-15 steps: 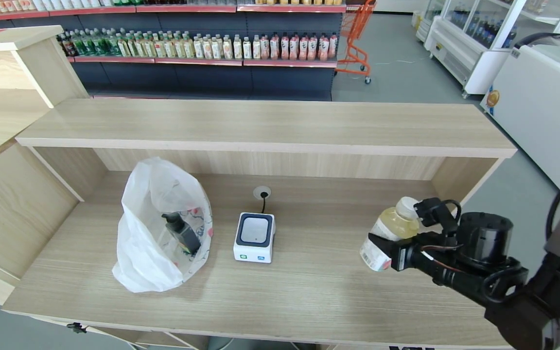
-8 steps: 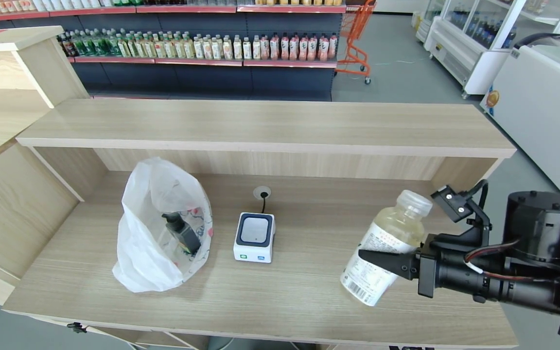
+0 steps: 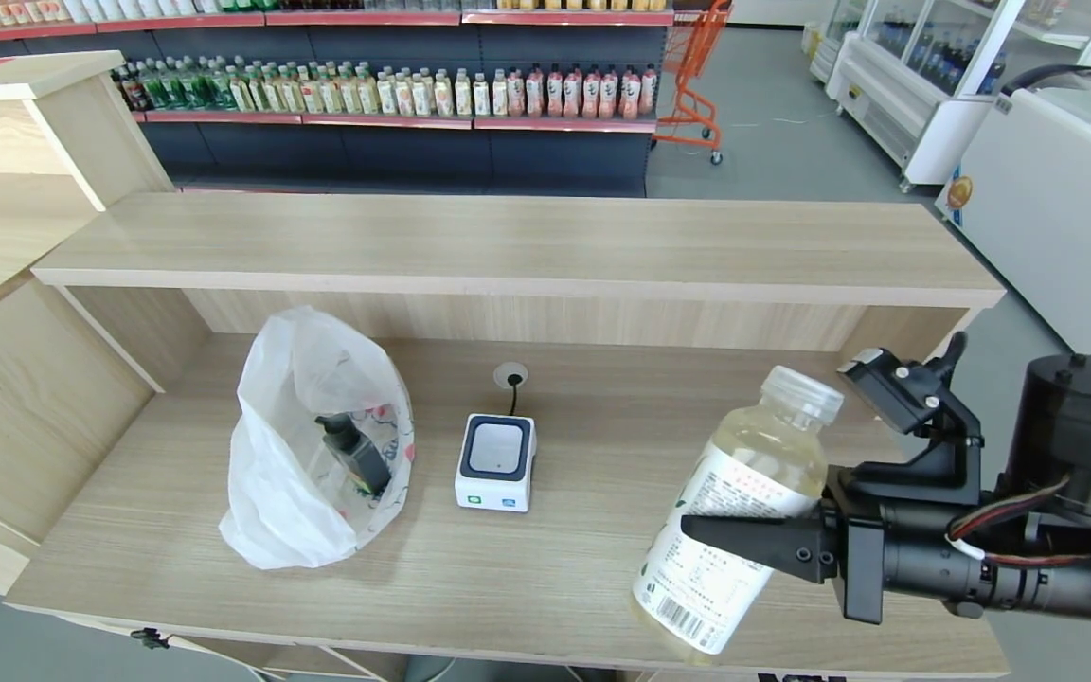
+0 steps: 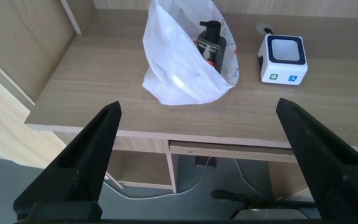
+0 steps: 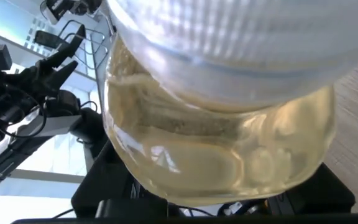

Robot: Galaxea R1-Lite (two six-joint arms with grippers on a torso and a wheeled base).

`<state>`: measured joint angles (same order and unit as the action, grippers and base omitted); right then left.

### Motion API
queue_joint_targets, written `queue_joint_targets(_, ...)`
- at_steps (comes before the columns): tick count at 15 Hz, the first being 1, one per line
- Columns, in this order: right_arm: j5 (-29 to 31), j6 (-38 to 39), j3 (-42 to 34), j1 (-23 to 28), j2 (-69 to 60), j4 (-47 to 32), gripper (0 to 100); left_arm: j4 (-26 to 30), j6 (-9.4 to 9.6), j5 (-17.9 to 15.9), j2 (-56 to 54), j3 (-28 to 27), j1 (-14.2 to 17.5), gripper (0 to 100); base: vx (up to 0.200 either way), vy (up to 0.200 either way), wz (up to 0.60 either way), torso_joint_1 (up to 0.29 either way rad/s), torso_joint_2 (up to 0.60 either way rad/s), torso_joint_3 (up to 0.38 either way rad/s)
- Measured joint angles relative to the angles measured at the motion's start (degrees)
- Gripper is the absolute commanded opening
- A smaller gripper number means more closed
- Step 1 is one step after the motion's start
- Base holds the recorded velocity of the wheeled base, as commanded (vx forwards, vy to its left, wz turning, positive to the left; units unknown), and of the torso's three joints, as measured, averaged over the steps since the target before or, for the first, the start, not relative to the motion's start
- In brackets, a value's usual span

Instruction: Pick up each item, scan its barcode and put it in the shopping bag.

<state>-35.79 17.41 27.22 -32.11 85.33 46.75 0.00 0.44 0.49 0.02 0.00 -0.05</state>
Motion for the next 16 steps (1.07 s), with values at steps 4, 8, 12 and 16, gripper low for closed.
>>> queue_joint_targets(4,-0.04,2.33,2.35,-2.12,-3.45,-7.36,0,0.00,-0.01,-0.02,0.00,0.00,0.00,100,0.000,0.000,0.00,0.000,0.00,0.000)
queue_joint_targets(8,-0.33,2.68,1.91,-2.93,-5.24,-7.62,0,0.00,0.00,0.00,0.00,0.00,0.00,100,0.000,0.000,0.00,0.000,0.00,0.000)
queue_joint_targets(12,-0.48,5.23,1.88,-3.30,-6.45,-8.00,0,0.00,0.00,-0.02,0.00,0.00,0.00,100,0.000,0.000,0.00,0.000,0.00,0.000)
queue_joint_targets(16,-0.48,5.22,1.90,-3.52,-7.25,-9.01,0,0.00,0.00,0.00,0.00,0.00,0.00,100,0.000,0.000,0.00,0.000,0.00,0.000)
